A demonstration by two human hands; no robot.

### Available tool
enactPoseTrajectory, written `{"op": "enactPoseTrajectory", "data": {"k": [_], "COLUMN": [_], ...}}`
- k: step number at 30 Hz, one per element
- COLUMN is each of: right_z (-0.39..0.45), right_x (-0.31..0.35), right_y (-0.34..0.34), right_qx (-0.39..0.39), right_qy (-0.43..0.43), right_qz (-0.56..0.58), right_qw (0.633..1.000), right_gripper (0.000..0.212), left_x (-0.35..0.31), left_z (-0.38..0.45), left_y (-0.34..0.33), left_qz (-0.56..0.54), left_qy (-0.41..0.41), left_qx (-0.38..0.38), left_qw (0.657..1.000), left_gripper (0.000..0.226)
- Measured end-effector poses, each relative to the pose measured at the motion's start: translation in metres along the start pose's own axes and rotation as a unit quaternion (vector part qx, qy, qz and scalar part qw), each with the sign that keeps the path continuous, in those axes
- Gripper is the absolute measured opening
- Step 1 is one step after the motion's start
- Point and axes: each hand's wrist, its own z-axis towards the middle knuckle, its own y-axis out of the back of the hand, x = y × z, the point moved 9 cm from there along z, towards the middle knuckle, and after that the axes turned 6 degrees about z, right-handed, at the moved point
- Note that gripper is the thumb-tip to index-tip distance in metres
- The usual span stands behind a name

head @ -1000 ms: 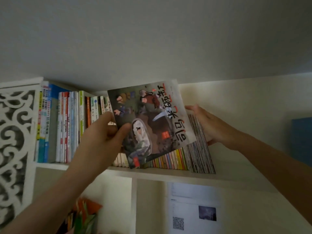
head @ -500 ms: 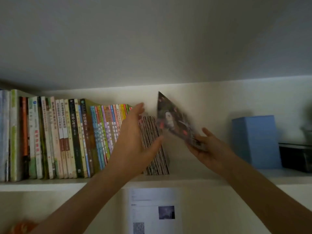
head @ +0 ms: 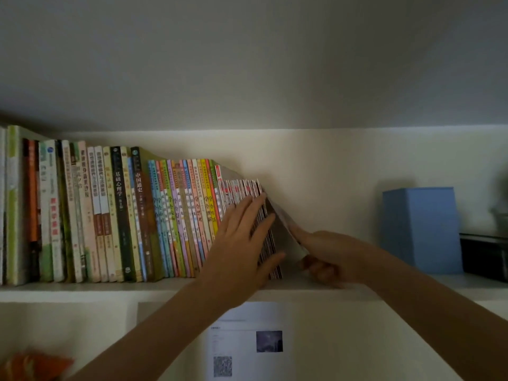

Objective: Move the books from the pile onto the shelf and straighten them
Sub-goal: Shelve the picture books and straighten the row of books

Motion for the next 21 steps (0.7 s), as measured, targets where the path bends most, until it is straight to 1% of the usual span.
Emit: {"op": "enactPoseTrajectory", "data": {"k": [1,2,3,4,5,6,7,8,9,11,13,14,16,18,21], "right_z": [0.001,0.001,0.001,0.002,0.000,-0.002,-0.006,-0.003,-0.002,0.009,0.018,0.027,0.032,0.032,0.031], "right_x": [0.010,0.021,0.032,0.041,0.044,0.041,0.037,0.032,0.027,0.028,0.027,0.029,0.034,0.030,0.028], "right_y": [0.001,0.002,0.002,-0.002,-0.012,-0.025,-0.039,-0.047,-0.046,-0.047,-0.044,-0.041,-0.042,-0.041,-0.036], "right_qx": [-0.016,-0.037,-0.058,-0.066,-0.041,0.009,0.069,0.116,0.134,0.143,0.162,0.155,0.166,0.186,0.226], "right_qy": [0.017,0.039,0.065,0.102,0.130,0.160,0.185,0.212,0.226,0.251,0.243,0.248,0.285,0.279,0.239], "right_qz": [-0.169,-0.299,-0.379,-0.423,-0.408,-0.349,-0.264,-0.193,-0.154,-0.106,-0.052,-0.033,-0.039,-0.043,-0.064], "right_qw": [0.985,0.953,0.921,0.898,0.903,0.924,0.944,0.951,0.953,0.951,0.955,0.956,0.943,0.941,0.942], "right_gripper": [0.070,0.080,0.084,0.081,0.077,0.074,0.073,0.072,0.068,0.064,0.073,0.082,0.088,0.077,0.055], "left_x": [0.001,0.002,0.002,0.003,0.006,0.011,0.017,0.024,0.031,0.041,0.044,0.043,0.044,0.050,0.053], "left_z": [-0.001,-0.002,-0.003,-0.003,-0.004,-0.004,-0.003,-0.002,0.000,0.006,0.011,0.013,0.016,0.019,0.025], "left_y": [-0.004,-0.005,-0.004,0.000,0.005,0.011,0.016,0.020,0.021,0.021,0.020,0.021,0.023,0.024,0.022], "left_qz": [0.012,0.004,-0.028,-0.080,-0.139,-0.180,-0.188,-0.174,-0.157,-0.140,-0.126,-0.118,-0.128,-0.155,-0.151], "left_qy": [-0.003,-0.006,-0.007,-0.006,0.000,0.005,0.007,0.003,-0.002,-0.009,-0.016,-0.018,-0.012,0.006,0.001], "left_qx": [0.003,0.000,-0.007,-0.019,-0.033,-0.049,-0.065,-0.076,-0.080,-0.063,-0.052,-0.056,-0.071,-0.075,-0.053], "left_qw": [1.000,1.000,1.000,0.997,0.990,0.982,0.980,0.982,0.984,0.988,0.991,0.991,0.989,0.985,0.987], "left_gripper": [0.071,0.070,0.069,0.067,0.064,0.063,0.062,0.063,0.065,0.070,0.067,0.064,0.058,0.059,0.076]}}
